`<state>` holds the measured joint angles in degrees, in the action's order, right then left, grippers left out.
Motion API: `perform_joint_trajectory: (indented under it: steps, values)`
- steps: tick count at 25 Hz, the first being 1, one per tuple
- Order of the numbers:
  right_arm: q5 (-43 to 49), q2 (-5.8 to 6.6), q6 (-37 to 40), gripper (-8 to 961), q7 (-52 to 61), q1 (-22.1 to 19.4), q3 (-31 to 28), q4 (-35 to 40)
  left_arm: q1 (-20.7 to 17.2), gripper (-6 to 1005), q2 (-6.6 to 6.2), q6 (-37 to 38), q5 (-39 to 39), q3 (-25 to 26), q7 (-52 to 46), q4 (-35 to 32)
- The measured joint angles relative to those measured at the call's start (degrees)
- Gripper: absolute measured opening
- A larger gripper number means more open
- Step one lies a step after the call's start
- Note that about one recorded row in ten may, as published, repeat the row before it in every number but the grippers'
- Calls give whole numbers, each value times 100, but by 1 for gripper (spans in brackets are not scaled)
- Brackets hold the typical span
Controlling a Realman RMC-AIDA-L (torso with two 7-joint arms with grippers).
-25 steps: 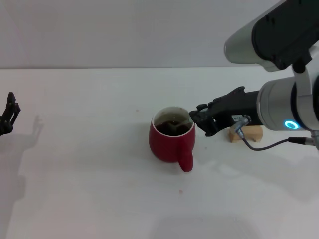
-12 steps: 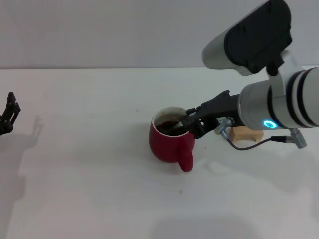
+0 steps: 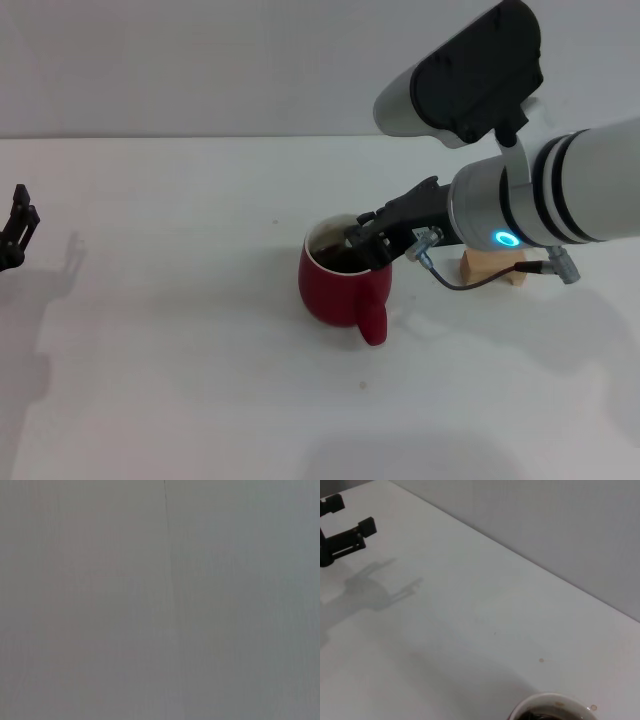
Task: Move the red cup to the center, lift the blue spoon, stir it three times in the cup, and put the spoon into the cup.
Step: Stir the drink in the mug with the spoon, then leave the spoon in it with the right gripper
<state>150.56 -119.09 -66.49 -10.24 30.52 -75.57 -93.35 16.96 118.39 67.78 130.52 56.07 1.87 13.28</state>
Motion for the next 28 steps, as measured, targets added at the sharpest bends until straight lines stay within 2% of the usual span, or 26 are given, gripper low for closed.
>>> perform_joint_trajectory:
  steps: [11, 21, 28]
  values:
    - [27, 15, 160, 169, -11, 65, -149, 248, 0, 840, -10, 10, -1, 9, -10, -18]
    - [39, 18, 42, 172, 23, -278, -238, -45, 0, 840, -9, 17, 0, 9, -1, -14]
    - [5, 0, -46, 174, 28, -419, -17, -233, 0, 840, -8, 17, 21, 9, 6, -11]
